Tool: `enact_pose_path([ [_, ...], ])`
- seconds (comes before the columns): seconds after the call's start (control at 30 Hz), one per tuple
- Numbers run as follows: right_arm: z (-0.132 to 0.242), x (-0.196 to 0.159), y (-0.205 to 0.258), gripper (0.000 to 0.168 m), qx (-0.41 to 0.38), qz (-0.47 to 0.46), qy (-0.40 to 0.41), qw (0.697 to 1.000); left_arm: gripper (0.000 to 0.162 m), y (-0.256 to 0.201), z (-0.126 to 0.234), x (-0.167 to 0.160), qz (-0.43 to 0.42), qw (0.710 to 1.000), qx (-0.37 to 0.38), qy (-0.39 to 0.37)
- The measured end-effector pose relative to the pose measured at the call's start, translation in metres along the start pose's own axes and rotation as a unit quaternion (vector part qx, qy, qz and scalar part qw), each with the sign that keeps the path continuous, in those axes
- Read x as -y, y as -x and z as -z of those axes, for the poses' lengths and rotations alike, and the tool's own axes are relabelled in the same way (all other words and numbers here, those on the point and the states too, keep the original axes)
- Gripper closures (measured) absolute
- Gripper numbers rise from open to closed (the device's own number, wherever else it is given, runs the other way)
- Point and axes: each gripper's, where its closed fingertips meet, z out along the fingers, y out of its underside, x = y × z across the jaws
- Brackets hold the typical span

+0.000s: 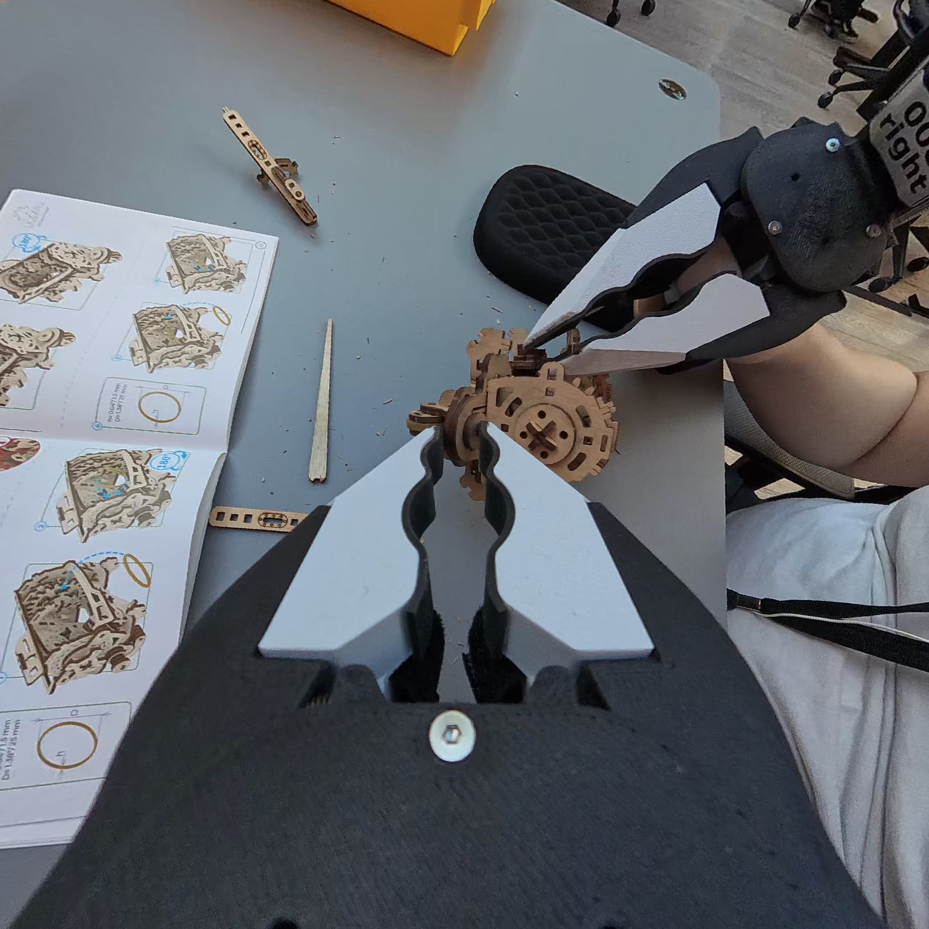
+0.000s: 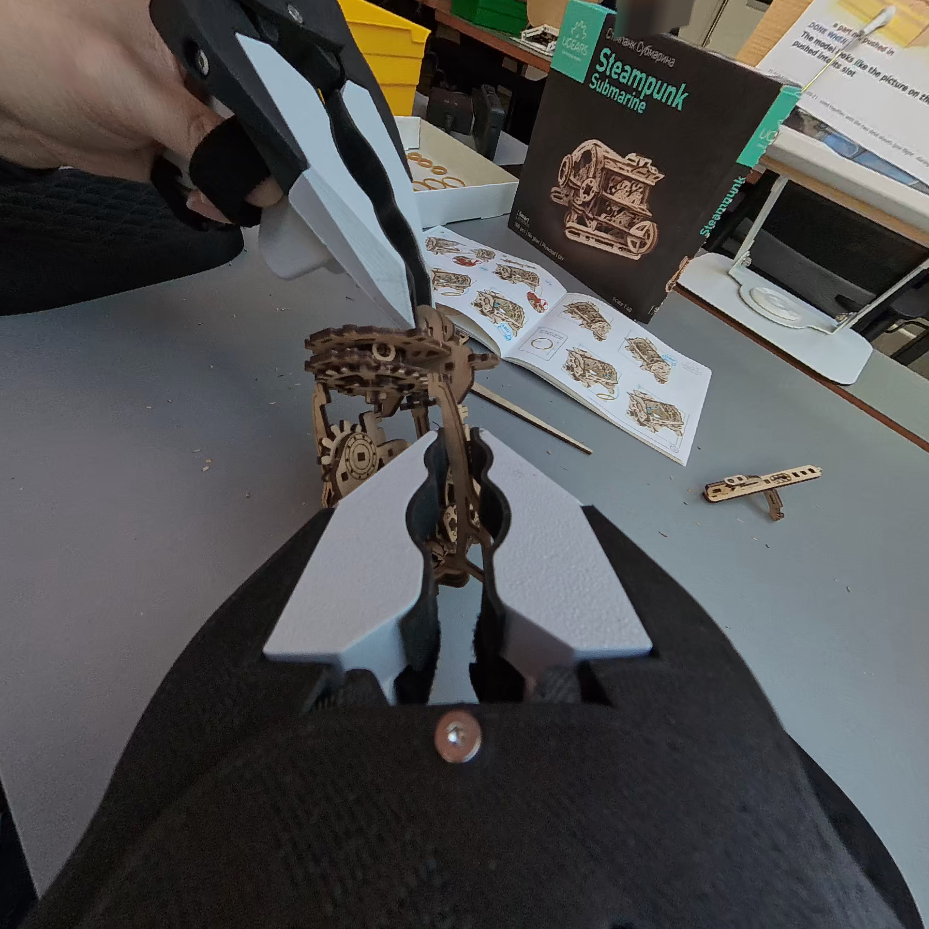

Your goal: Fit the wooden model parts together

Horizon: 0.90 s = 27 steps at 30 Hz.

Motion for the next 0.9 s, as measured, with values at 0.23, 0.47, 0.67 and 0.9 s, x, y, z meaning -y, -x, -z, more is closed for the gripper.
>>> enact_pose_path([
  [0.23,-0.0013,0.0034,0.0055,0.163,0.009,0.038,-0.013,0.999,0.150,-0.0012,0.0011,0.0004,0.021,1.000,-0.006,-0.008],
  [0.47,-0.0035,0.0086,0.0050,0.148,0.004,0.037,-0.021,0.999,0.151,-0.0014,0.0017,0.0007,0.027,1.000,0.002,-0.006],
  [0.67,-0.0090,0.0040,0.0040,0.156,-0.040,0.098,0.011,0.994,0.151,-0.0015,0.0018,0.0015,0.038,0.999,0.003,-0.011],
  [0.9,-0.0073,0.0047,0.0052,0.163,-0.047,0.114,0.000,0.992,0.151,-0.0043,0.0011,0.0015,0.032,0.999,-0.003,-0.010],
])
